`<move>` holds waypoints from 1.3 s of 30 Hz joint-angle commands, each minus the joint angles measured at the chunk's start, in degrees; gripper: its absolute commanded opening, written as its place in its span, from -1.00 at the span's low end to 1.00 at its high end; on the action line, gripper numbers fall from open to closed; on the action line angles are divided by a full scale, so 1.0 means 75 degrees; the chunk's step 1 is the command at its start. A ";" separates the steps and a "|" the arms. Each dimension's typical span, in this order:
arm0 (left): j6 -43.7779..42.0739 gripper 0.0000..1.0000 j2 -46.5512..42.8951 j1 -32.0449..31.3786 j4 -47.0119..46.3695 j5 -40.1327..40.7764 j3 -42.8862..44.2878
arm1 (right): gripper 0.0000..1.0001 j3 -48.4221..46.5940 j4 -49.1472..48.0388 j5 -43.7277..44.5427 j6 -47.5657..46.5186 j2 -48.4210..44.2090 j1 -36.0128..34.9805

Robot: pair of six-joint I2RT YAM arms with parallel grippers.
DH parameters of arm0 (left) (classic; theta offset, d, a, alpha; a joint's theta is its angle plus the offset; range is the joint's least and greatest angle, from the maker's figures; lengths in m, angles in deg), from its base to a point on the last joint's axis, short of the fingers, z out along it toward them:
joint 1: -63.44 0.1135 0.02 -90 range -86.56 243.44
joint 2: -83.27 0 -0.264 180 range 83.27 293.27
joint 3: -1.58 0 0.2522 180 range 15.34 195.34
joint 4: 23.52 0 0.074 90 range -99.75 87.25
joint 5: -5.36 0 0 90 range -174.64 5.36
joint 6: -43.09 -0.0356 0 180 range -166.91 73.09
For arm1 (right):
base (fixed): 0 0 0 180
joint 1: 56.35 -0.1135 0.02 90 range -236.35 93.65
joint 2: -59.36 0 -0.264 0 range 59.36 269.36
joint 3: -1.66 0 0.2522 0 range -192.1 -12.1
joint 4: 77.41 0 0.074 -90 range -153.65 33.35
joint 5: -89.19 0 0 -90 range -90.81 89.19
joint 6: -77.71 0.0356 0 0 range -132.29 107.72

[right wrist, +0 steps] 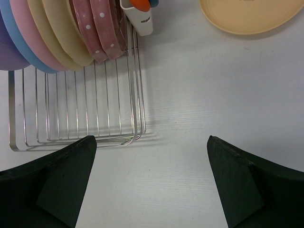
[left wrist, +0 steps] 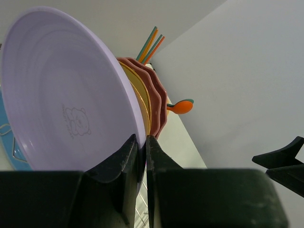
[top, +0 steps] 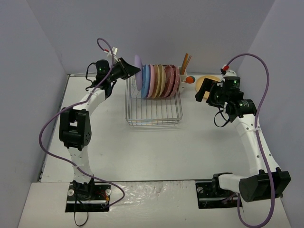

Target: Load the plates into the dish rack

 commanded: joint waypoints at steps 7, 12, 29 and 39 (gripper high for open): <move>0.0475 -1.00 -0.0330 -0.0123 -0.1208 0.0127 -0.0294 | 0.98 0.0108 -0.0474 -0.0007 -0.0032 -0.0063 0.0073; 0.0276 -1.00 -0.0517 -0.0157 -0.0924 0.0102 -0.0074 | 0.98 0.0120 -0.0472 -0.0035 -0.0043 -0.0065 0.0078; 0.0544 -1.00 -0.0912 -0.0290 -0.0973 0.0124 0.0412 | 0.97 0.0210 -0.0533 -0.0098 -0.0043 -0.0105 0.0095; -0.0191 -1.00 -0.0584 -0.0349 -0.0135 0.0331 0.0227 | 0.97 0.0334 -0.0547 -0.0084 -0.0058 -0.0139 0.0120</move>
